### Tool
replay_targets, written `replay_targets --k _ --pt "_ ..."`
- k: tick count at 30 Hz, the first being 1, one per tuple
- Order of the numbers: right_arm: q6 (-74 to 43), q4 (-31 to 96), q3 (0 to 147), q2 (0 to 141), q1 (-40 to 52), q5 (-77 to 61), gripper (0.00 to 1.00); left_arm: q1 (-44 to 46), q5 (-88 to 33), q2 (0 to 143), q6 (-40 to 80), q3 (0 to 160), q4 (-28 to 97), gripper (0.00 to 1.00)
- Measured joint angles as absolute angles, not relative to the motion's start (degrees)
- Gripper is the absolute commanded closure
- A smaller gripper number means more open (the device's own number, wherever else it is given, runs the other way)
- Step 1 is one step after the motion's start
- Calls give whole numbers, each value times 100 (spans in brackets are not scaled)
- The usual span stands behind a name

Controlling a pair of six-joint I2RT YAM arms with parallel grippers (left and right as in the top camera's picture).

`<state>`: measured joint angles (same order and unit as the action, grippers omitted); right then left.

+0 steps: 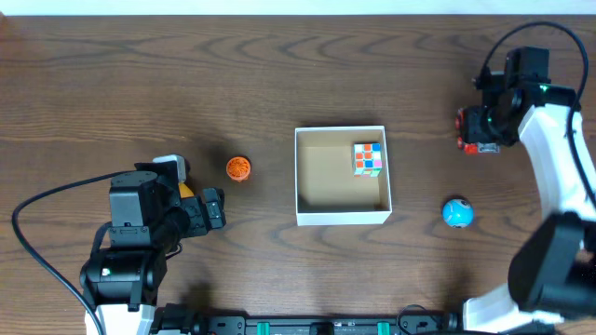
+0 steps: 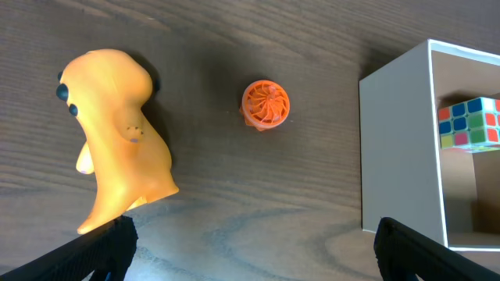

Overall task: Pack container
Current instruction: 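Grasp the red truck with the right gripper and carry toward box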

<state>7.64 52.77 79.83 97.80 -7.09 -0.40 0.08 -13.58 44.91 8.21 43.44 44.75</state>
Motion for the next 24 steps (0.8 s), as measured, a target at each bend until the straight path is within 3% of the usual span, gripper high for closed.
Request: replay_targets --k 3,12,24 --pt "381 5406 7983 9288 -233 -38 83 8 -1358 4491 821 4344 4475 2" --pt "-1295 5402 7983 8490 1573 -71 99 8 -1358 4491 821 4344 4475 2" --pt "-2923 5253 7981 8589 3538 386 99 8 -1358 4491 821 4344 4477 2"
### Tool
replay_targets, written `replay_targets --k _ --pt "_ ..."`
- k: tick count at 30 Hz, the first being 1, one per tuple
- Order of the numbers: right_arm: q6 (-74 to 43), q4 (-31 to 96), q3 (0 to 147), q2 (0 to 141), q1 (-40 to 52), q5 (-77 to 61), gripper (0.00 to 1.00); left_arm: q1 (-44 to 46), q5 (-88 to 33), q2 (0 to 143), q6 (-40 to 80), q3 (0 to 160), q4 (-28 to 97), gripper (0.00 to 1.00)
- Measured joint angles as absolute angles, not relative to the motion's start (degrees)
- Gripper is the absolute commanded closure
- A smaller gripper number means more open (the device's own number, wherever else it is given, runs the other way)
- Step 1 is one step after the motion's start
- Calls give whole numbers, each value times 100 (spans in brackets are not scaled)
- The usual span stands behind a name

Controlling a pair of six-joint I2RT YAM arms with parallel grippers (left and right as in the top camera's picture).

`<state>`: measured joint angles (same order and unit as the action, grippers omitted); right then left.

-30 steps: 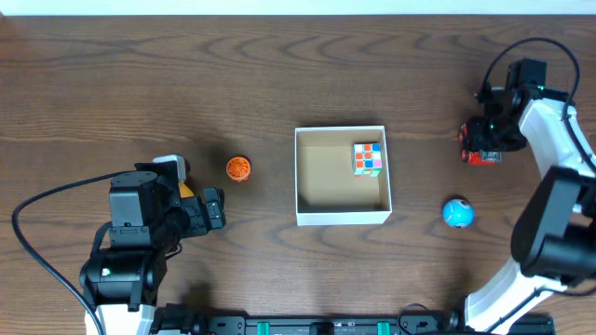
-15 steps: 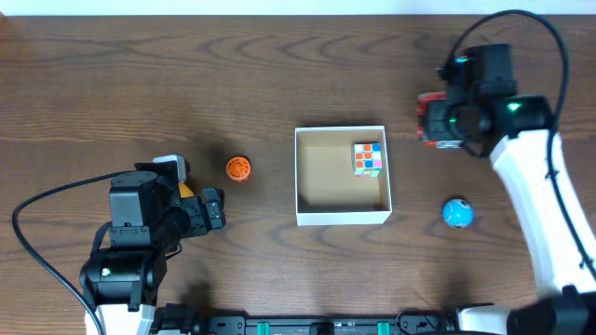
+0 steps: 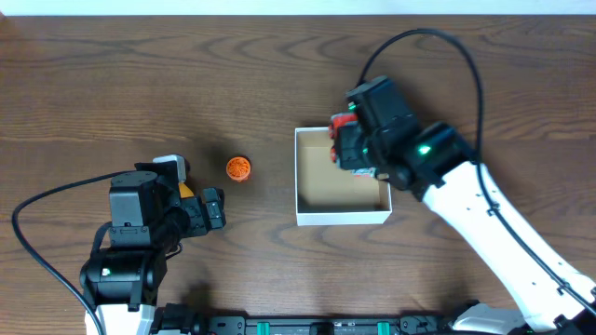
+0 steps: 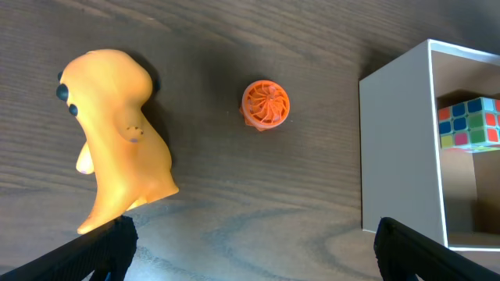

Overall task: Pack container
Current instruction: 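Grasp the red truck with the right gripper and carry toward box, then lower the red truck into the box beside the cube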

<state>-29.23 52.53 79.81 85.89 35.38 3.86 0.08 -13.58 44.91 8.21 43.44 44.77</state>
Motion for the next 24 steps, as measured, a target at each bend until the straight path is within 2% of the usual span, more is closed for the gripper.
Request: replay_targets --k 13,24 --pt "-3822 5371 7979 9778 3767 681 99 8 -1358 4491 821 4344 4477 2" --pt "-3981 5269 7979 10359 3763 757 99 8 -1358 4491 821 4344 4475 2"
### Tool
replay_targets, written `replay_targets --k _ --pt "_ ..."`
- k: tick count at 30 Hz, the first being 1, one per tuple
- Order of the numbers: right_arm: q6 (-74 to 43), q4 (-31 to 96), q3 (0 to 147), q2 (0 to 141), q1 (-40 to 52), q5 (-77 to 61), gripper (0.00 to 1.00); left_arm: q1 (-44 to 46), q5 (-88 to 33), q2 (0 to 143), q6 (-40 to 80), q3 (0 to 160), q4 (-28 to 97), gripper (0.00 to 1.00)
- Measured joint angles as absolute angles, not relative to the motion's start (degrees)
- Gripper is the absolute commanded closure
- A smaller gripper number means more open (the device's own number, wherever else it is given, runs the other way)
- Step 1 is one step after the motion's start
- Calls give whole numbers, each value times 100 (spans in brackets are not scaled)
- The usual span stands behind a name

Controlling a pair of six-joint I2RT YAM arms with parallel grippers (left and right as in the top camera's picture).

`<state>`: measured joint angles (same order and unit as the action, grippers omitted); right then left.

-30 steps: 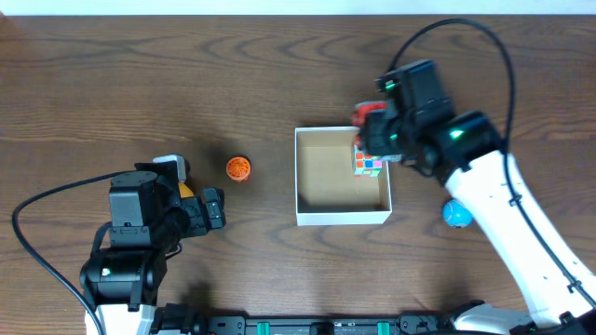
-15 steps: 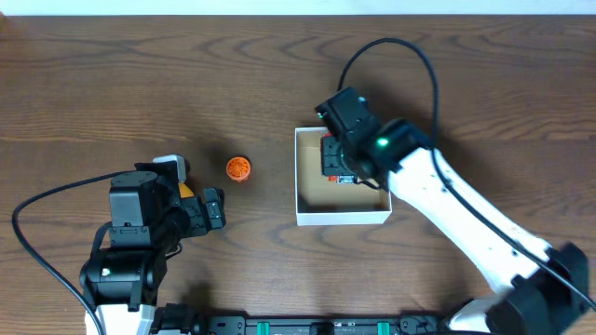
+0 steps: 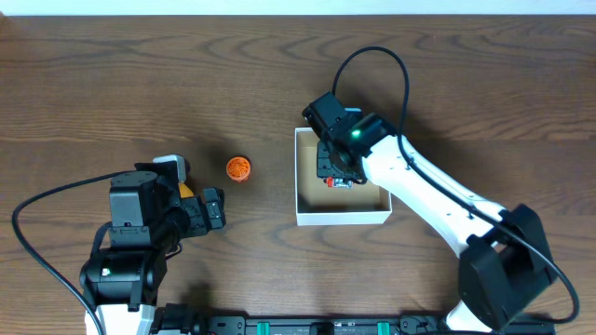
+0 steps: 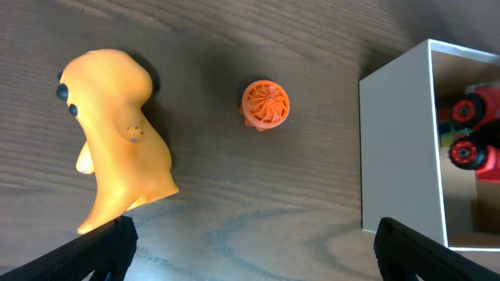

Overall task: Pack container
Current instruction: 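Lower the red truck into the box beside the cube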

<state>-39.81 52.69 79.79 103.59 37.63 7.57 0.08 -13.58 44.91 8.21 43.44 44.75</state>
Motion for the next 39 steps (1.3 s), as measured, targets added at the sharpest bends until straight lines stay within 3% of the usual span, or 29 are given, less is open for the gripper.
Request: replay_targets --k 39 --pt "-3854 4757 7977 10720 3363 764 97 8 -1358 4491 821 4344 4482 2"
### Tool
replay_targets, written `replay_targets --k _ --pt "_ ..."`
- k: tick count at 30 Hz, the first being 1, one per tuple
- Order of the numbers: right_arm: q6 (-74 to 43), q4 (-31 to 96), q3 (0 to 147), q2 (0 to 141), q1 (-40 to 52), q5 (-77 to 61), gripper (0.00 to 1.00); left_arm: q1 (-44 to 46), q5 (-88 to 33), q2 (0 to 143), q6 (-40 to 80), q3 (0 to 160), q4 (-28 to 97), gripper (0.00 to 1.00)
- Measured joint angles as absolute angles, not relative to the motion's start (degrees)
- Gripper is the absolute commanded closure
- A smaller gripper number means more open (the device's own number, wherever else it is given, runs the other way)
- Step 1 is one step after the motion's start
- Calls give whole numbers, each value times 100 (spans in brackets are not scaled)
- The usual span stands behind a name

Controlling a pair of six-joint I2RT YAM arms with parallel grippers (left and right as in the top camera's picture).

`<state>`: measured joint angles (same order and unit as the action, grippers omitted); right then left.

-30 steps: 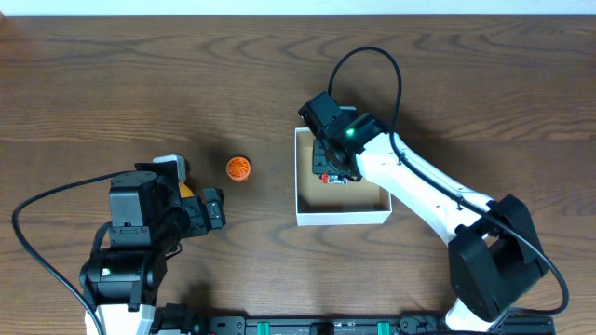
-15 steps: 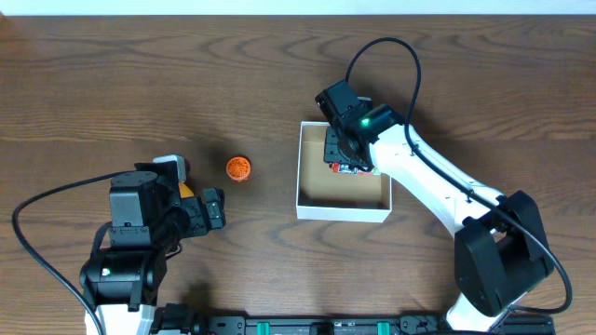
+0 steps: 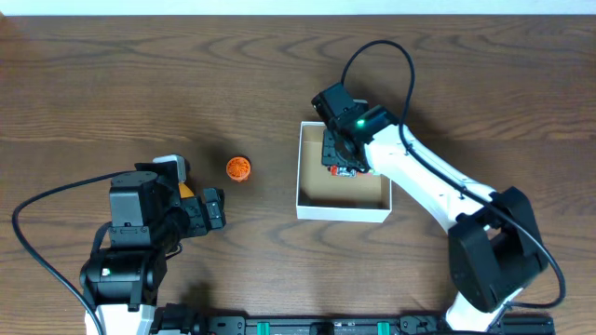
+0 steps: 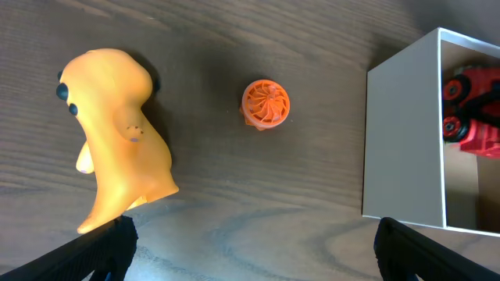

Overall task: Pack container
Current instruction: 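Lower the red truck into the box beside the cube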

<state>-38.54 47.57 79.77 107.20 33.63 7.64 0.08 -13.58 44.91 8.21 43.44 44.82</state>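
Observation:
The white box [image 3: 343, 216] stands mid-table; its near wall [image 4: 402, 140] shows in the left wrist view. My right gripper [image 3: 340, 154] is down inside the box's far part, shut on a red toy car [image 4: 470, 117] with black wheels. The Rubik's cube is hidden behind the gripper and car. A small orange ball [image 4: 266, 104] lies left of the box. A yellow-orange figure [image 4: 117, 148] lies further left. My left gripper [image 4: 254, 261] is open just short of both, nothing between its fingers.
The left arm's body [image 3: 130, 233] fills the lower left of the table. The right arm's white link [image 3: 438, 186] slants across the table right of the box and covers the surface under it. A dark rail runs along the front edge.
The right gripper with the red car has moved a little further back and right inside the box. The box itself has shifted slightly to the right. The left arm is unmoved.
First the right gripper was at the far right of the table on the red car, with the Rubik's cube alone in the box. Then it held the car over the box's far right corner. After that it was down inside the box, and remains there.

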Motion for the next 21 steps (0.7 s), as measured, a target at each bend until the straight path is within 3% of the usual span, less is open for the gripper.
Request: replay_targets --k 5,9,15,21 --pt "-3852 4724 7977 10956 3371 762 95 8 -1358 4491 821 4344 4482 2" --pt "-3852 4707 7977 11034 3371 760 83 8 -1358 4491 821 4344 4482 2" --pt "-3852 4703 7977 11039 3371 760 50 8 -1358 4491 821 4344 4482 2" --pt "-3844 4685 7977 11041 3380 749 9 8 -1358 4491 821 4344 4482 2"
